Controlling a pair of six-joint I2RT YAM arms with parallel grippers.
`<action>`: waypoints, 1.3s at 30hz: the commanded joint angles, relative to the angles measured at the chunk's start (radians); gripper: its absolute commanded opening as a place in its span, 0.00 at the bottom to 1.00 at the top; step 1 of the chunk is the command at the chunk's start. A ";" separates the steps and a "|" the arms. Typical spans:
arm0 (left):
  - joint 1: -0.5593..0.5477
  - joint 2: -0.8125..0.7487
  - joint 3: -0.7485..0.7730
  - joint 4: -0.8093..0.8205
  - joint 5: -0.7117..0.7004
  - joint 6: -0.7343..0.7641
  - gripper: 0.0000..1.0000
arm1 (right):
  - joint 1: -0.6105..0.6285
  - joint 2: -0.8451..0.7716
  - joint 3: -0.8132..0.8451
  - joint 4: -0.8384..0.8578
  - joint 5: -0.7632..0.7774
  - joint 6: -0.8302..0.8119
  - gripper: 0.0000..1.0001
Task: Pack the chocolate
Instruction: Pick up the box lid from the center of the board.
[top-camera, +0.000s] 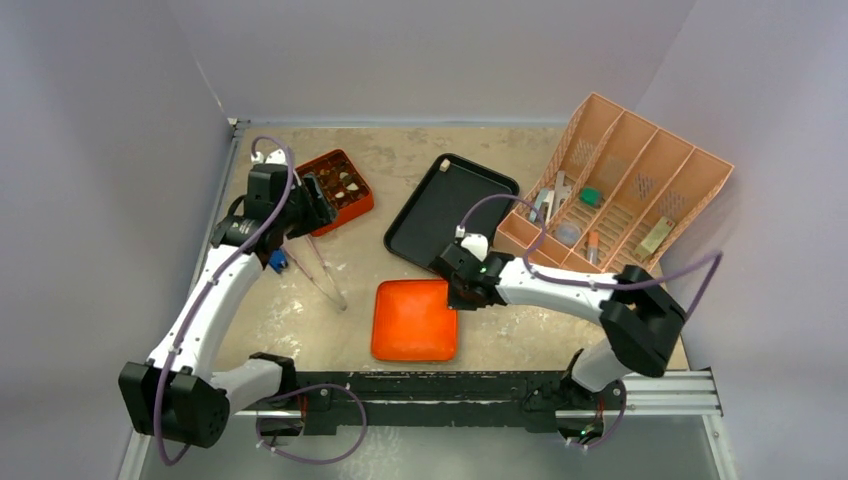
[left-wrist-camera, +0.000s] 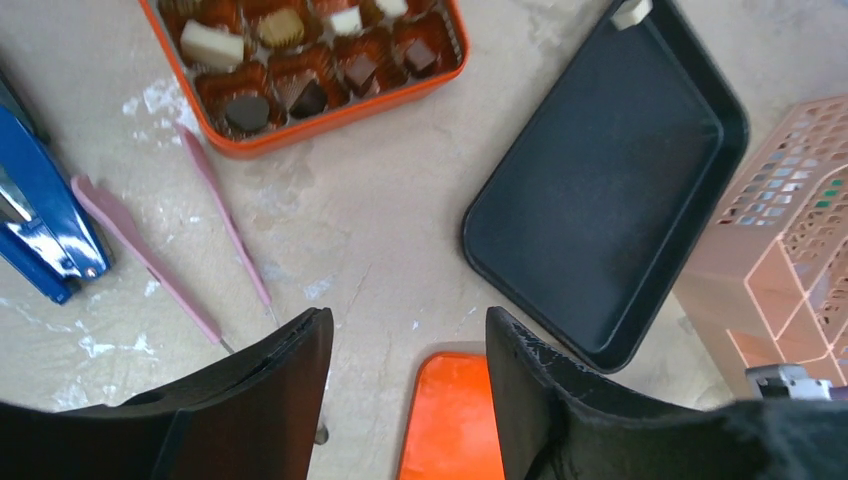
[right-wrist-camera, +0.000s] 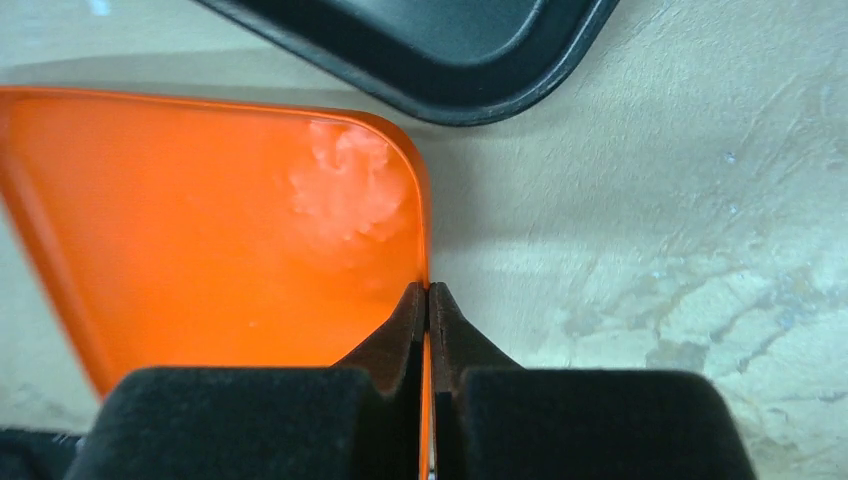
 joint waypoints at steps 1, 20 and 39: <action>0.006 -0.079 0.073 0.056 -0.015 0.098 0.55 | 0.005 -0.129 0.095 -0.099 -0.025 -0.011 0.00; -0.098 -0.283 -0.013 0.174 0.629 1.364 0.65 | -0.413 -0.058 0.500 -0.060 -0.390 -0.150 0.00; -0.488 -0.121 -0.023 0.110 0.333 1.681 0.59 | -0.493 0.022 0.587 0.111 -0.545 -0.032 0.00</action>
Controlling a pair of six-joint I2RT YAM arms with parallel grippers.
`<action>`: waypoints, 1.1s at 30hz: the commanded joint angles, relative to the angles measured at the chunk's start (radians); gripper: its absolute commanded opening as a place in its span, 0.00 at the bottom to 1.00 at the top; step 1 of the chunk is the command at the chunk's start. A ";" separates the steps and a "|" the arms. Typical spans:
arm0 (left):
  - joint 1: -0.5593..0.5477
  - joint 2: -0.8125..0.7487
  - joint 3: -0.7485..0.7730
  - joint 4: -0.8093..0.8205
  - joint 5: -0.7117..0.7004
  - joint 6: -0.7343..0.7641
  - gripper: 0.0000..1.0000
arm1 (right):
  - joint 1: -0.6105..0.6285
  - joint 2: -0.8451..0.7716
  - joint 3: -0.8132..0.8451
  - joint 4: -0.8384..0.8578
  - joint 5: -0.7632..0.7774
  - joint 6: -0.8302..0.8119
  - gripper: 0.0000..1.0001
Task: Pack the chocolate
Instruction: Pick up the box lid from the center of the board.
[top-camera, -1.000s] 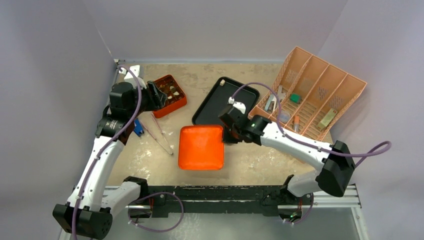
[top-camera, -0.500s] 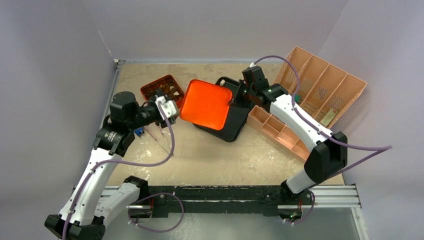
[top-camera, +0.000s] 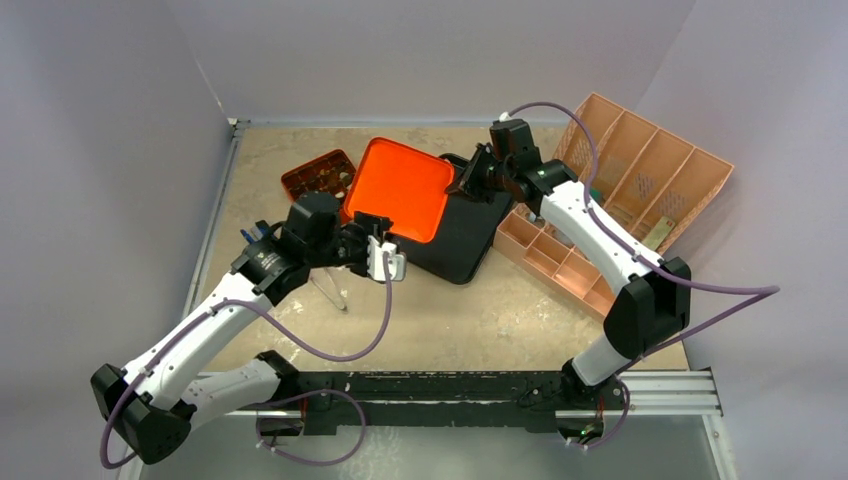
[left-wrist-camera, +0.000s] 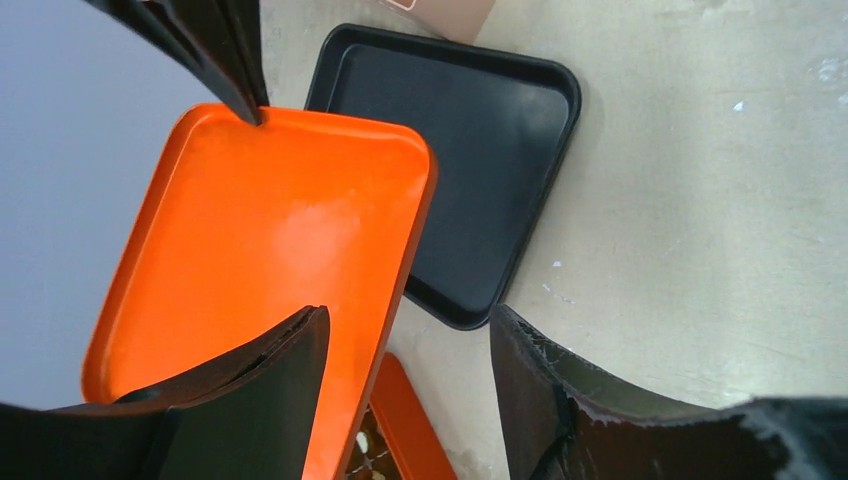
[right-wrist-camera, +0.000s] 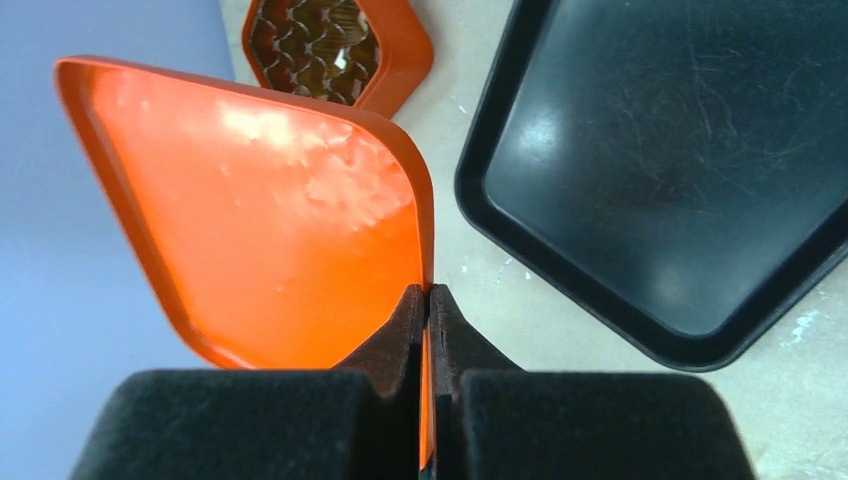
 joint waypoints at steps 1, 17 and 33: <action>-0.073 0.015 -0.014 0.094 -0.172 0.080 0.58 | -0.005 0.002 0.043 0.106 -0.079 0.054 0.00; -0.185 0.070 -0.091 0.340 -0.481 0.189 0.53 | -0.007 -0.048 -0.054 0.233 -0.204 0.132 0.00; -0.218 0.036 -0.141 0.440 -0.600 0.203 0.18 | -0.007 -0.101 -0.180 0.389 -0.285 0.201 0.00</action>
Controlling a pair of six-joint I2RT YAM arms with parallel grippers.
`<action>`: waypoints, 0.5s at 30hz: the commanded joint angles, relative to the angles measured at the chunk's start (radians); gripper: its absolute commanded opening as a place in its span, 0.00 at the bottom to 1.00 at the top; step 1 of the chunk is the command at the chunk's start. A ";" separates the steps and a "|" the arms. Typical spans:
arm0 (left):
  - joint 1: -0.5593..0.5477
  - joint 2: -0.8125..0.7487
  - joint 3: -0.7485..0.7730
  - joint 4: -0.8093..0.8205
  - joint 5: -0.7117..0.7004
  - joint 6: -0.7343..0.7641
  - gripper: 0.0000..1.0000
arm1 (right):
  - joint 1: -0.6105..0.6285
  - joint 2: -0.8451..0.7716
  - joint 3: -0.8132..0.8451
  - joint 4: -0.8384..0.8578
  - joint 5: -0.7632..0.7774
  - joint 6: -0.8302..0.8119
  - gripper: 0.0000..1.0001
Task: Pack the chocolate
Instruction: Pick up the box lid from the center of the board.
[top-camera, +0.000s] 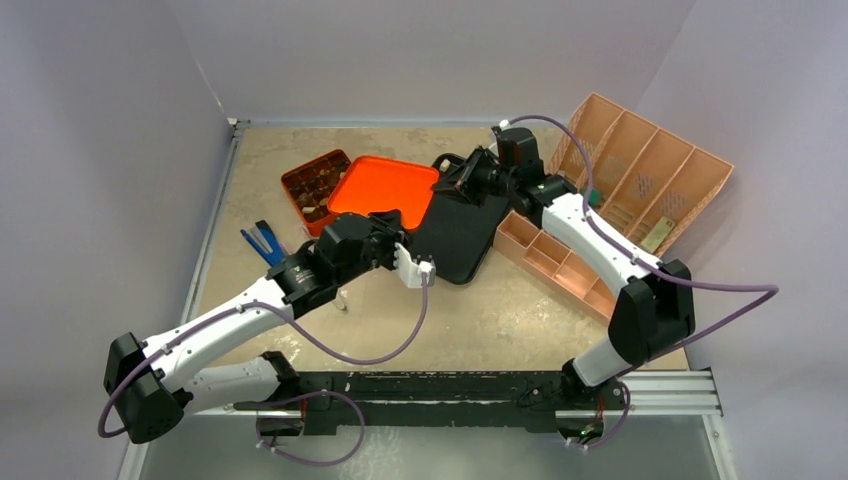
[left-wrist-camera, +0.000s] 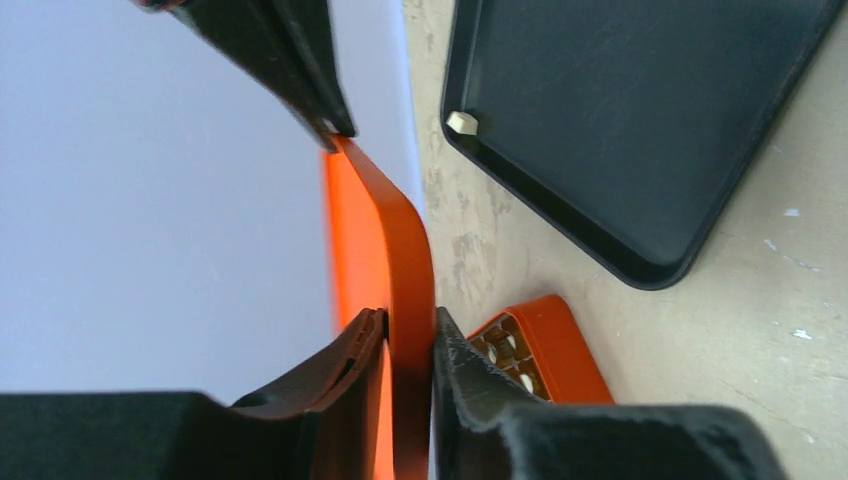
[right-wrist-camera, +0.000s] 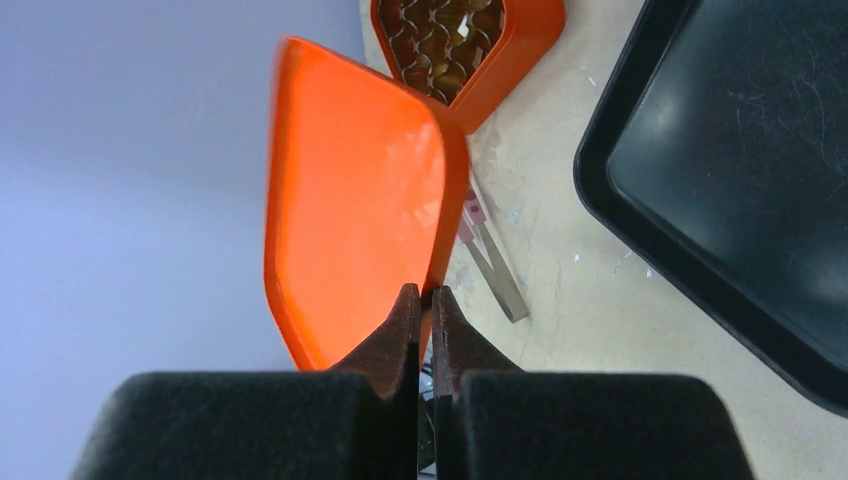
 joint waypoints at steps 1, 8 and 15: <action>-0.002 -0.043 -0.012 0.093 -0.049 -0.061 0.15 | 0.004 -0.077 -0.062 0.158 -0.064 0.017 0.00; 0.001 -0.045 0.042 0.125 -0.156 -0.322 0.00 | 0.004 -0.186 -0.147 0.284 0.075 -0.122 0.36; 0.081 0.014 0.158 0.129 -0.202 -0.687 0.00 | 0.005 -0.296 -0.184 0.469 0.115 -0.331 0.66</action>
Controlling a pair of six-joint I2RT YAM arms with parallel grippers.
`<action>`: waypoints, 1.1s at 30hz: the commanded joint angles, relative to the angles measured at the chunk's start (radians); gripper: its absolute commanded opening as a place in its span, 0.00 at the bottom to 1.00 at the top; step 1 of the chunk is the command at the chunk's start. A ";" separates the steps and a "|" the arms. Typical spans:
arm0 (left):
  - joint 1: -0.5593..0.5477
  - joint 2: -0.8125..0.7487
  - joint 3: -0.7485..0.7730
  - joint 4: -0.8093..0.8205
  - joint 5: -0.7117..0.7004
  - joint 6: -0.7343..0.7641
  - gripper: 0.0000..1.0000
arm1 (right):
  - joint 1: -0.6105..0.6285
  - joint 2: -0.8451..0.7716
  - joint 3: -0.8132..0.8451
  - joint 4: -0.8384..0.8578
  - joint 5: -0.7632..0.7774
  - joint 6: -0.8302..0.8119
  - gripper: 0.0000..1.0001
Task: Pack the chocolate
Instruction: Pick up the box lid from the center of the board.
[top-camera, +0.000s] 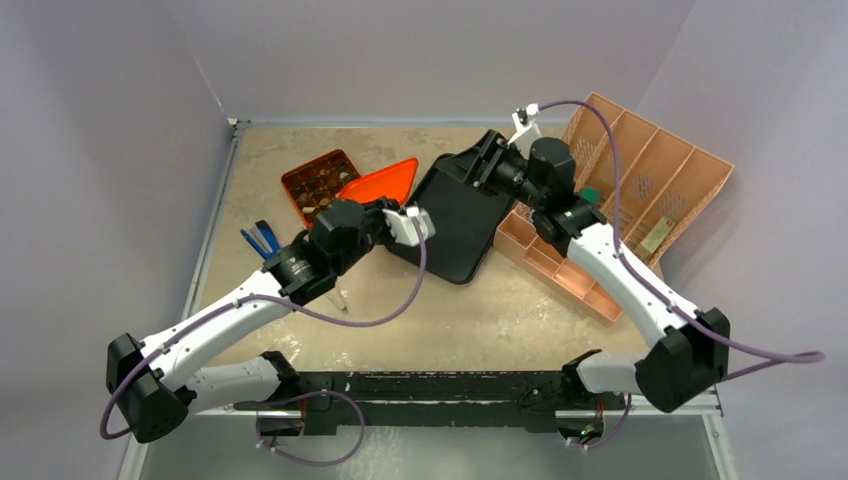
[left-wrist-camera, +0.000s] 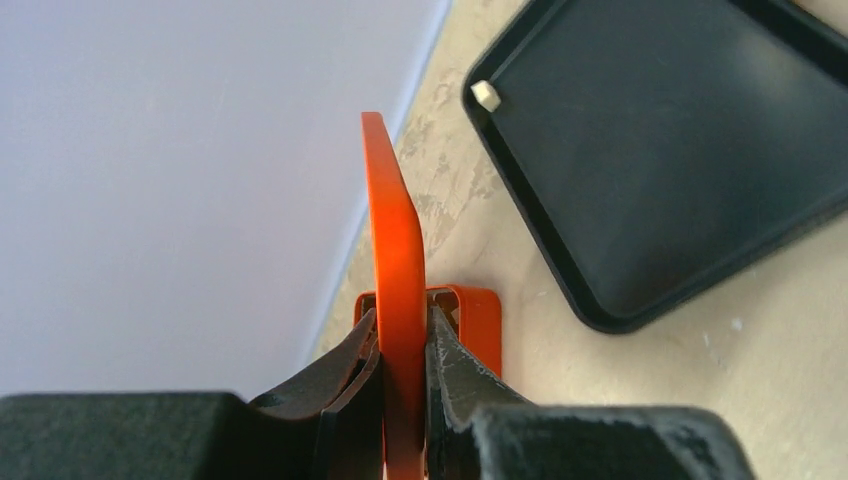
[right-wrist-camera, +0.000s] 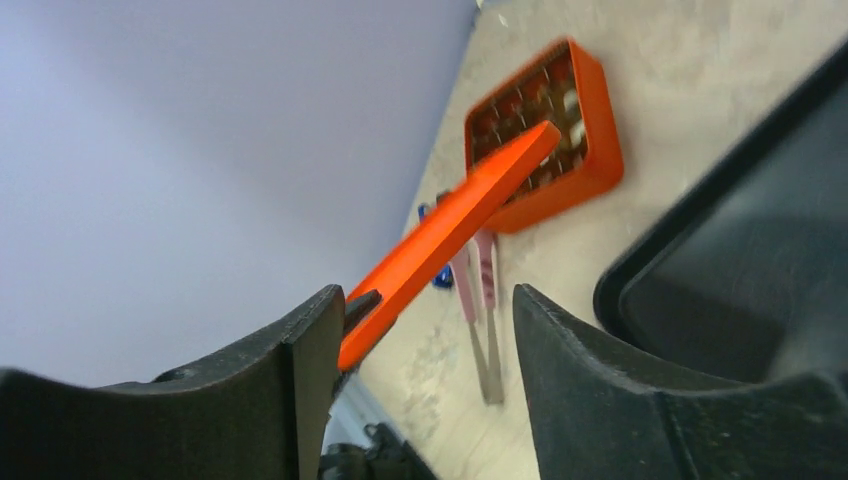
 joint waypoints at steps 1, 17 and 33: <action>0.097 0.021 0.109 0.113 -0.053 -0.338 0.00 | 0.003 -0.083 -0.028 0.232 0.041 -0.191 0.68; 0.602 0.144 0.348 0.212 0.372 -1.313 0.00 | -0.049 0.151 0.067 0.423 -0.262 -0.123 0.84; 0.780 0.186 0.202 0.759 0.723 -1.965 0.00 | -0.054 0.483 0.427 0.509 -0.395 0.146 0.84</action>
